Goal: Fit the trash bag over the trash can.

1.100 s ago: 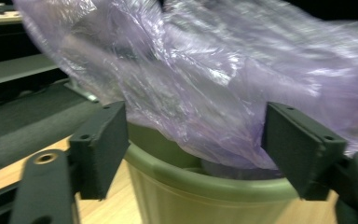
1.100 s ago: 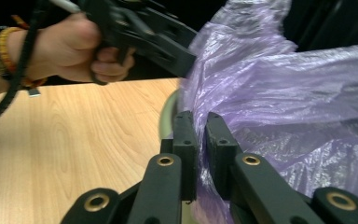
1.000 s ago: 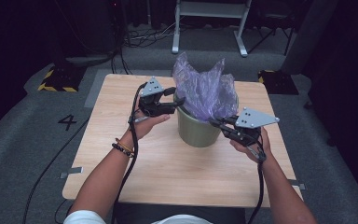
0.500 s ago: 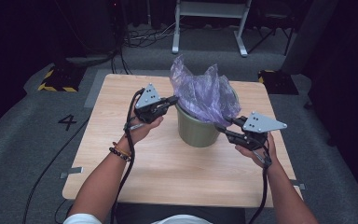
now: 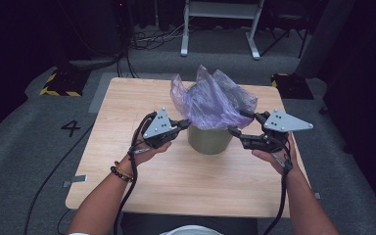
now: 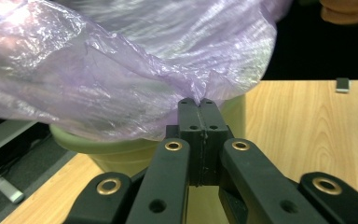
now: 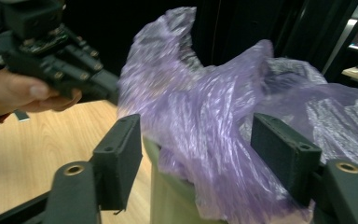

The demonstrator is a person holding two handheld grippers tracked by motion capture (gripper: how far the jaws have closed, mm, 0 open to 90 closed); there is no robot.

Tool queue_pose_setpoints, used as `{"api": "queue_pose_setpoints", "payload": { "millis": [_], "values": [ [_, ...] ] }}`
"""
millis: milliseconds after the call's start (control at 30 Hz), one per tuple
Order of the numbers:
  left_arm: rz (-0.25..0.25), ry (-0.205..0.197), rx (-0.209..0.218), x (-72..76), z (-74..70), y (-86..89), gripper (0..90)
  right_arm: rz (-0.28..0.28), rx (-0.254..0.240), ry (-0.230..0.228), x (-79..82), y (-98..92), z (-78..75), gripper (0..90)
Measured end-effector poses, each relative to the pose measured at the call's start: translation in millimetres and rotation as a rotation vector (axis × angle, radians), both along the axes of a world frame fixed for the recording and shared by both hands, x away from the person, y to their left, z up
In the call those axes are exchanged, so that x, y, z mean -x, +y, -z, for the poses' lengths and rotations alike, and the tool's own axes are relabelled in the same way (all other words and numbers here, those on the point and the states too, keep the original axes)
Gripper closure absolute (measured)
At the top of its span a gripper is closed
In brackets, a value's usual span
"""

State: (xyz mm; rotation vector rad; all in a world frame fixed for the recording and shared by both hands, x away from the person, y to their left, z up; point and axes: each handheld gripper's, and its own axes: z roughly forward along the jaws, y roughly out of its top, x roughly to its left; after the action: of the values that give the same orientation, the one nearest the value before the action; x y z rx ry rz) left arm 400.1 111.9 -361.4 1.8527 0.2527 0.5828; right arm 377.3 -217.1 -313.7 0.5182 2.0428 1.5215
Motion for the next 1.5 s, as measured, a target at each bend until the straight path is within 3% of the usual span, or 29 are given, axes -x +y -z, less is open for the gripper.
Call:
{"api": "queue_pose_setpoints", "payload": {
  "millis": [167, 233, 267, 333, 400, 467, 600, 700, 800, 900, 1000, 1100, 1167, 1233, 1367, 1433, 1500],
  "values": [
    [0.006, -0.021, -0.039, 4.5, 3.2, -3.6, 90.0, 0.013, 0.022, 0.023, -7.3, 5.0, -7.1, 30.6],
    [-0.002, -0.028, -0.038, 5.7, 4.1, -3.4, 90.0, 0.047, 0.06, 0.024, -11.6, 9.5, -7.5, 49.9],
    [-0.004, -0.031, -0.034, 6.0, 4.5, -2.6, 90.0, 0.052, 0.085, 0.028, -13.9, 11.6, -6.4, 55.4],
    [-0.019, -0.038, -0.031, 7.7, 6.1, -0.3, 90.0, 0.037, 0.099, 0.044, -17.1, 13.5, -2.2, 72.3],
    [-0.027, -0.038, -0.021, 9.1, 7.9, 3.9, 90.0, 0.034, 0.117, 0.059, -18.2, 12.9, 3.4, 82.2],
    [-0.033, -0.032, -0.015, 9.5, 8.7, 7.9, 90.0, 0.037, 0.127, 0.068, -19.6, 10.8, 9.4, 86.1],
    [-0.038, -0.018, 0.003, 12.8, 12.6, 13.3, 90.0, 0.041, 0.126, 0.082, -21.2, 6.4, 19.0, 87.4],
    [-0.036, -0.012, 0.013, 16.6, 15.9, 16.4, 90.0, 0.019, 0.117, 0.059, -18.1, 4.7, 25.3, 87.9],
    [-0.041, 0.016, 0.033, 15.9, 17.9, 21.7, 84.1, -0.011, 0.11, 0.042, -13.7, 2.4, 30.4, 88.3],
    [-0.068, 0.055, 0.094, 12.3, 17.9, 29.0, 68.0, -0.029, 0.098, 0.035, -11.9, -1.4, 34.5, 88.4],
    [-0.101, 0.095, 0.145, 7.2, 15.2, 35.3, 41.4, -0.033, 0.097, 0.025, -11.5, -4.6, 35.9, 88.4],
    [-0.121, 0.125, 0.218, 0.9, 6.3, 42.7, 28.8, -0.037, 0.099, 0.017, -12.5, -6.5, 36.0, 88.4],
    [-0.118, 0.17, 0.248, -7.6, -2.8, 46.5, 21.8, -0.039, 0.104, 0.012, -12.8, -6.6, 36.4, 88.2],
    [-0.109, 0.193, 0.295, -16.6, -11.4, 49.0, 19.7, -0.04, 0.109, 0.007, -12.6, -6.1, 36.8, 87.8],
    [-0.126, 0.259, 0.325, -37.2, -24.8, 50.3, 19.1, -0.046, 0.12, -0.004, -11.4, -5.1, 36.7, 86.8],
    [-0.112, 0.288, 0.318, -45.0, -27.2, 48.3, 22.2, -0.049, 0.132, -0.013, -10.9, -4.3, 37.0, 85.8],
    [-0.108, 0.304, 0.285, -49.8, -26.4, 42.7, 24.5, -0.055, 0.132, -0.014, -10.5, -4.1, 37.3, 85.3]
  ]
}}
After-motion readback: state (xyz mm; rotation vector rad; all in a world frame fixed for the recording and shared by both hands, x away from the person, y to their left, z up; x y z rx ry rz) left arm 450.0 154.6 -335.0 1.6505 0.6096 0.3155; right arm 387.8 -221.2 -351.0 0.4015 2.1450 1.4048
